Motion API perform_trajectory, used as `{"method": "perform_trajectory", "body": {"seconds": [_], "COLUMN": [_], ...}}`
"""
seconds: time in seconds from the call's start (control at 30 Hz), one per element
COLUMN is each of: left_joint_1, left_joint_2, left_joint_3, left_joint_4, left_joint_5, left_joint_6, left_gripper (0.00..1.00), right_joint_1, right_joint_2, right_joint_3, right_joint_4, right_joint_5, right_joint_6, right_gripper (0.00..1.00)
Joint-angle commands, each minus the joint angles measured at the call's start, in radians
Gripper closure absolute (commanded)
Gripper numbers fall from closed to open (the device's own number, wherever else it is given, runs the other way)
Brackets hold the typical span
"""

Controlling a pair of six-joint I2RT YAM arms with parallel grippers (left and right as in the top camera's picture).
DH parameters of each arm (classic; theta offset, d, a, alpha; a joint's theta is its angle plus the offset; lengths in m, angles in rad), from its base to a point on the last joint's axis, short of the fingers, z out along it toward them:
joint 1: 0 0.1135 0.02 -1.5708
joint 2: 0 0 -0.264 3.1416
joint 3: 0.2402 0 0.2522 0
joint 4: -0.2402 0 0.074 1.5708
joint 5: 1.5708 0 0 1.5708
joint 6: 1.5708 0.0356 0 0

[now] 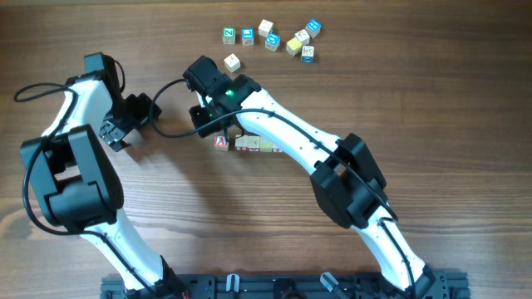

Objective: Form a horizontal line

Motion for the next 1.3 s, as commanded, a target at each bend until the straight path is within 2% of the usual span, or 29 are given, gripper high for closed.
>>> {"method": "perform_trajectory", "body": {"seconds": [0.0,0.73,0.97,1.17,1.27], "left_joint_1": [0.003,0.003,0.003,0.003,0.003], "left_joint_2": [0.011,0.011,0.011,0.011,0.011], "left_joint_3": [-0.003,-0.003,-0.003,-0.003,-0.003], "left_joint_4": [0.003,0.003,0.003,0.003,0.003], "left_joint_5": [0.008,0.008,0.008,0.008,0.008], "left_joint_6": [0.005,0.005,0.005,0.004,0.005], "left_gripper": [0.00,0.00,0.00,0.00,0.00], "right_joint_1": [0.006,0.006,0.029,0.042,0.042], "right_joint_2": [0.027,0.027,0.027,0.027,0.027], "right_joint_3": [0.008,0.008,-0.005,-0.005,-0.005], "right_joint_4": [0.012,-0.027,-0.034,-0.043,-0.074], "right_joint_5": [-0.018,-0.018,-0.087,-0.059,0.018], "right_joint_6": [0.023,0.021,0.019,0.018,0.018], "right_gripper": [0.96,0.96,0.96,0.96,0.96]}}
